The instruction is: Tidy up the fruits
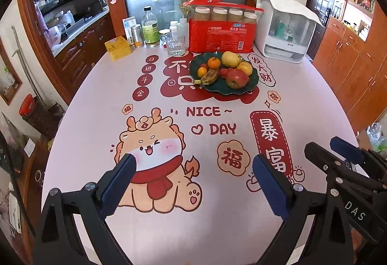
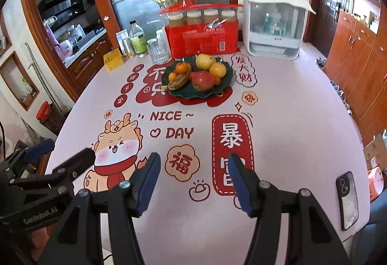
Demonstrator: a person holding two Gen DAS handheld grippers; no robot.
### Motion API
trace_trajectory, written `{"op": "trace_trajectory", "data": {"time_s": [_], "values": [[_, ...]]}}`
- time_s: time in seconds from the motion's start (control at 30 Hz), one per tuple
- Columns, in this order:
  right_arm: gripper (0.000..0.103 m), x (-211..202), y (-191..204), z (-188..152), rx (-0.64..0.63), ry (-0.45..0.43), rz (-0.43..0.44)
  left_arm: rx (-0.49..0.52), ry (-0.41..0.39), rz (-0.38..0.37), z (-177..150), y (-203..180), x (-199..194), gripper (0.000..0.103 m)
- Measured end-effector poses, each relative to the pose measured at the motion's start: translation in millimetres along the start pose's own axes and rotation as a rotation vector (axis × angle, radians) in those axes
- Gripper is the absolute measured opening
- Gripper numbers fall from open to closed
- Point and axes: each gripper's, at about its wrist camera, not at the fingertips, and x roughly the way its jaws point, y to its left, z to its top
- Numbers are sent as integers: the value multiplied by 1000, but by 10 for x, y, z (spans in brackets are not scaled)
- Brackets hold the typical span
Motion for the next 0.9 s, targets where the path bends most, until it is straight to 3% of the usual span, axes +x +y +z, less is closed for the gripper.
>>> {"op": "trace_trajectory", "data": {"time_s": [0.9], "values": [[59,-105,-18,-90,0,-11,14,-20,-6,33,-120,-81,-133,96]]}}
